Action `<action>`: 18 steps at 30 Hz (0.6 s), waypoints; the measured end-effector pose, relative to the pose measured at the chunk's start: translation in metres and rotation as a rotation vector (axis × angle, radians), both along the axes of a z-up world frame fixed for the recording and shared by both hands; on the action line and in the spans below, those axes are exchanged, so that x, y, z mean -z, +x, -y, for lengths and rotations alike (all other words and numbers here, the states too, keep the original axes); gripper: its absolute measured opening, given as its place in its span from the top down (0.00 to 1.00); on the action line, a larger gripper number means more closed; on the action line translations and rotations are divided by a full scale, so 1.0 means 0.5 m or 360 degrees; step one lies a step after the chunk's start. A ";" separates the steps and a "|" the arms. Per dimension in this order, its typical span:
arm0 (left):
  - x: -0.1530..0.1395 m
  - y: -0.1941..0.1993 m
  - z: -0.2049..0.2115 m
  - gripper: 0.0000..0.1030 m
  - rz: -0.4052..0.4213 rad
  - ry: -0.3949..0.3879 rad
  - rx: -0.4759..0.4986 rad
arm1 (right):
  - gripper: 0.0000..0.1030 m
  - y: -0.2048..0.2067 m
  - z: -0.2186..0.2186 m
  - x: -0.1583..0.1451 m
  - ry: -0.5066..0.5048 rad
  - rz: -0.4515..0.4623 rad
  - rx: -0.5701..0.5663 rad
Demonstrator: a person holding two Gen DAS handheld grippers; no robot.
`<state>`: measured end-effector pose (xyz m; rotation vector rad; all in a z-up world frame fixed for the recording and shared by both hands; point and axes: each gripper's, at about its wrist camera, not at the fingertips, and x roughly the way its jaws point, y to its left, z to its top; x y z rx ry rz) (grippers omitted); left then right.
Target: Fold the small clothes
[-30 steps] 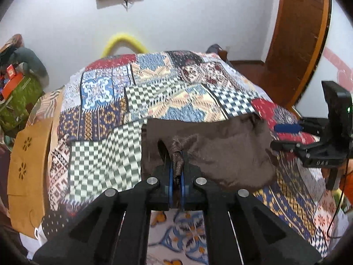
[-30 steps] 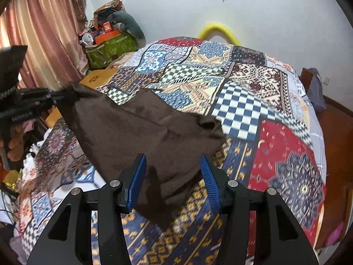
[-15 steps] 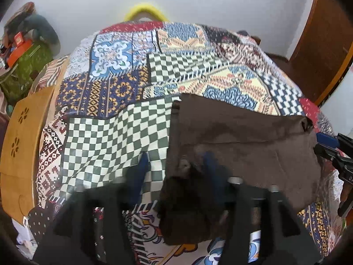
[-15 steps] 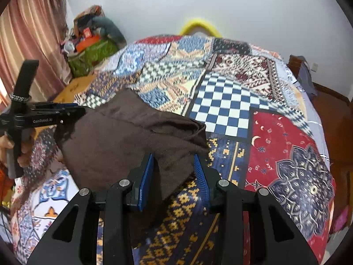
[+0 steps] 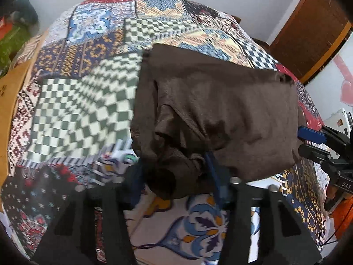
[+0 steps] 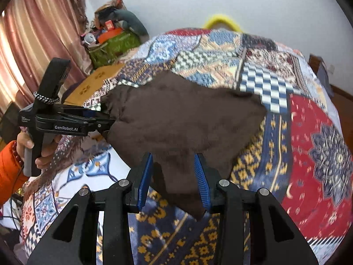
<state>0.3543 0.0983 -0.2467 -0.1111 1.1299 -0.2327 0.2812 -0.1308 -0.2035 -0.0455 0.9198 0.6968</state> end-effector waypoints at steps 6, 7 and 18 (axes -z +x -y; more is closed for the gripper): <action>-0.018 -0.042 0.012 0.77 -0.0033 -0.0197 0.0040 | 0.66 -0.004 0.054 -0.013 -0.0039 0.0016 0.0094; -0.024 -0.051 0.014 0.76 -0.0016 -0.0190 0.0042 | 0.65 -0.002 0.063 -0.016 -0.0046 0.0018 0.0112; -0.073 -0.045 -0.032 0.38 0.0152 -0.0016 -0.0116 | 0.41 0.032 0.117 -0.011 0.0038 -0.0047 0.0295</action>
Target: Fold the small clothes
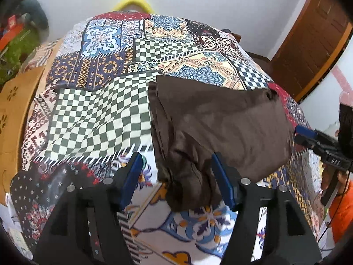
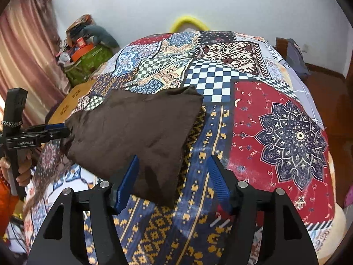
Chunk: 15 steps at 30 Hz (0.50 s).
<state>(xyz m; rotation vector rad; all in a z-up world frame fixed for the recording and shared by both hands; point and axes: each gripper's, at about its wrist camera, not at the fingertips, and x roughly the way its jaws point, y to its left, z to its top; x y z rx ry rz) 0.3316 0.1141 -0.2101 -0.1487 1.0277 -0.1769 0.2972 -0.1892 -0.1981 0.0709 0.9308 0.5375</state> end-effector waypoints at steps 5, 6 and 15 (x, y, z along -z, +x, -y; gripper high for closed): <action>0.038 0.062 -0.007 0.38 -0.0086 -0.0120 -0.0016 | 0.41 0.040 -0.008 0.027 0.0077 -0.0084 0.0022; 0.047 0.074 -0.009 0.38 -0.0105 -0.0150 -0.0023 | 0.40 0.041 -0.012 0.026 0.0086 -0.0075 0.0023; 0.077 0.110 0.006 0.67 -0.0082 -0.0209 0.0011 | 0.46 0.071 -0.058 0.039 0.0171 -0.0090 -0.0057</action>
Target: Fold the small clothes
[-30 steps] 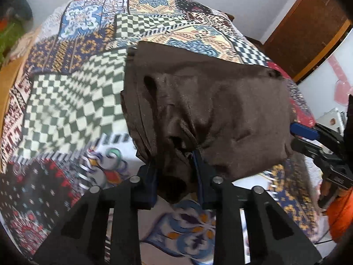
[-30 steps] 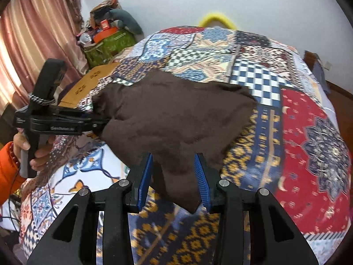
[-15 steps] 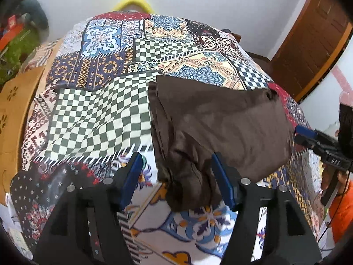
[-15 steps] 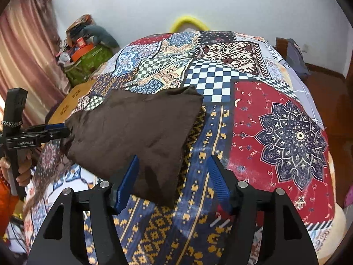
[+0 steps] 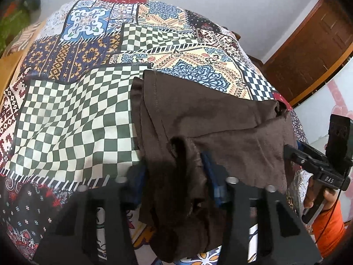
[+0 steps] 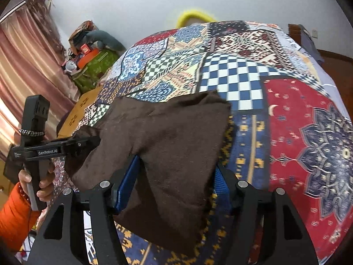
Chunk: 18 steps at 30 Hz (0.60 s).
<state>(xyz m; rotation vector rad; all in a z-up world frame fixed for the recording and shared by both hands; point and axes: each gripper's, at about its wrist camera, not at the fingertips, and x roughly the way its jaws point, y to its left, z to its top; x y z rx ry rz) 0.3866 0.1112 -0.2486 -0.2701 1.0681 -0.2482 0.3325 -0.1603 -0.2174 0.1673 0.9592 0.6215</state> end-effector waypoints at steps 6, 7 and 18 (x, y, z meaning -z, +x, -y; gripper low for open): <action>-0.019 -0.018 -0.006 0.82 0.0059 0.0008 -0.0027 | 0.81 -0.005 -0.022 -0.004 0.0035 -0.0003 -0.0046; -0.028 -0.027 -0.002 0.83 0.0085 0.0031 -0.0025 | 0.82 -0.010 -0.025 -0.011 0.0028 0.0019 -0.0054; -0.184 -0.194 -0.024 0.84 0.0394 0.0209 -0.0051 | 0.85 -0.104 -0.070 -0.128 0.0057 0.0222 -0.0182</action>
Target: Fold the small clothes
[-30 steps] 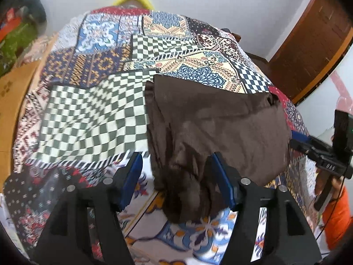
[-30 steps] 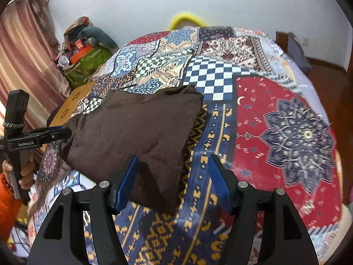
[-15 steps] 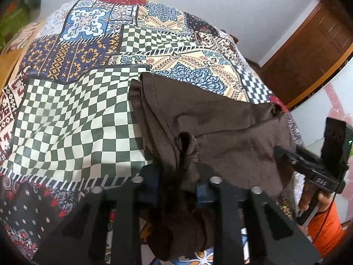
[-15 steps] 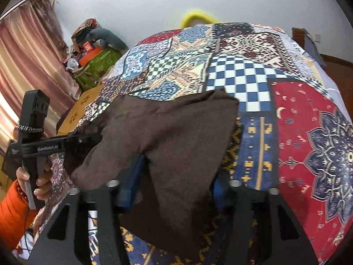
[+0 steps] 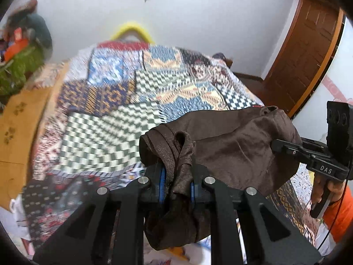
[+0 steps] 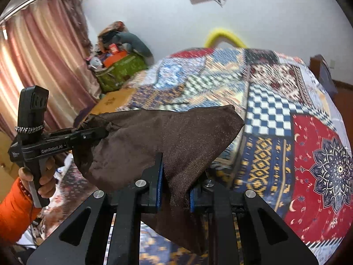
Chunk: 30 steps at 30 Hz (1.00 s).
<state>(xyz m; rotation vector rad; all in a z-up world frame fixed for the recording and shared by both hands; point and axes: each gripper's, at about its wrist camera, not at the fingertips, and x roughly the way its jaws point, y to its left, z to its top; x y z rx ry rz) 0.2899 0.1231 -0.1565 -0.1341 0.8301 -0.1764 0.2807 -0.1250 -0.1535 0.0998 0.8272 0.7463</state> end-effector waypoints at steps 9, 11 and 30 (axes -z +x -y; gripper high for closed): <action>-0.053 -0.132 -0.084 0.84 0.0094 0.0061 -0.0119 | 0.85 -0.090 -0.098 -0.057 0.0012 0.0088 -0.0134; -0.037 -0.146 -0.105 0.84 0.0061 0.0066 -0.0146 | 0.85 -0.100 -0.122 -0.048 -0.0008 0.0074 -0.0157; 0.150 -0.162 -0.244 0.68 -0.0277 -0.0061 -0.0358 | 0.77 -0.130 -0.206 0.069 -0.0439 -0.0001 -0.0146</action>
